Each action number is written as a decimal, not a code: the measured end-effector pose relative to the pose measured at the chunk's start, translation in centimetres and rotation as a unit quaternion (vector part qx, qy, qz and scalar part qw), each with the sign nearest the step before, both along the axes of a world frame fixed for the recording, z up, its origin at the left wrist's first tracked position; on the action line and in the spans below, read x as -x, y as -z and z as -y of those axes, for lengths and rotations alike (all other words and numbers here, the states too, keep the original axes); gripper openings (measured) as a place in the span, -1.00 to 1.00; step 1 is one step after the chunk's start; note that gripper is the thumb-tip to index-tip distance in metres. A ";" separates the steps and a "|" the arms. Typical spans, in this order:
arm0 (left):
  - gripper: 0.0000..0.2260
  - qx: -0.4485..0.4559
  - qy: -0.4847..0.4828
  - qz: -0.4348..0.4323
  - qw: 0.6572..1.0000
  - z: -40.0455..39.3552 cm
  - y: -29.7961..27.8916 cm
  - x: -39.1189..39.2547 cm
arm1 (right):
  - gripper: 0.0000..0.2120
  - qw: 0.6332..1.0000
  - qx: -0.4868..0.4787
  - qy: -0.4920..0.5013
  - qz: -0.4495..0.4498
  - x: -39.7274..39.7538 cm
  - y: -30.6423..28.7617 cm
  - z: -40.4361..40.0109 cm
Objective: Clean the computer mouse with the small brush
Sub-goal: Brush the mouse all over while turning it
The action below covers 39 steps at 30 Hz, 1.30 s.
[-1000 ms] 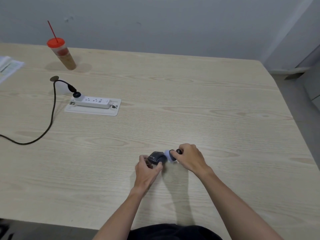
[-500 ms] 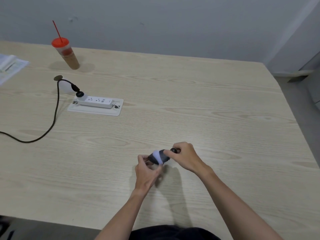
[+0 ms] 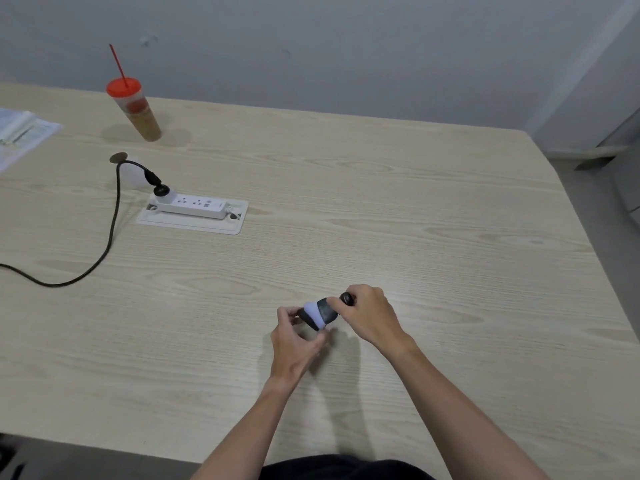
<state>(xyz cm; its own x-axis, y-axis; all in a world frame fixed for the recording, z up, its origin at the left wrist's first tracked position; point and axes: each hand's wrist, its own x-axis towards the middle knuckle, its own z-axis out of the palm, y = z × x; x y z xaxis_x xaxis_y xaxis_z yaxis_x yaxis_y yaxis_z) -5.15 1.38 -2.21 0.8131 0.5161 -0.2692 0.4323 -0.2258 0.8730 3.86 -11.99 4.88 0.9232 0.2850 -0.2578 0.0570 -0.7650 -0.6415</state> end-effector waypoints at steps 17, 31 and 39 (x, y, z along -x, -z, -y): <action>-0.55 -0.062 0.042 0.049 0.996 0.3 1.5 -0.2 | -0.60 0.994 0.000 -0.090 0.055 0.5 -0.7 -0.6; -0.48 -0.078 0.057 0.046 0.994 0.5 1.2 0.2 | -0.60 0.995 0.028 0.035 0.091 -0.2 0.0 0.2; -0.50 -0.078 0.070 0.047 0.993 0.4 0.8 0.3 | -0.62 0.993 0.051 0.033 0.100 0.0 -0.1 0.1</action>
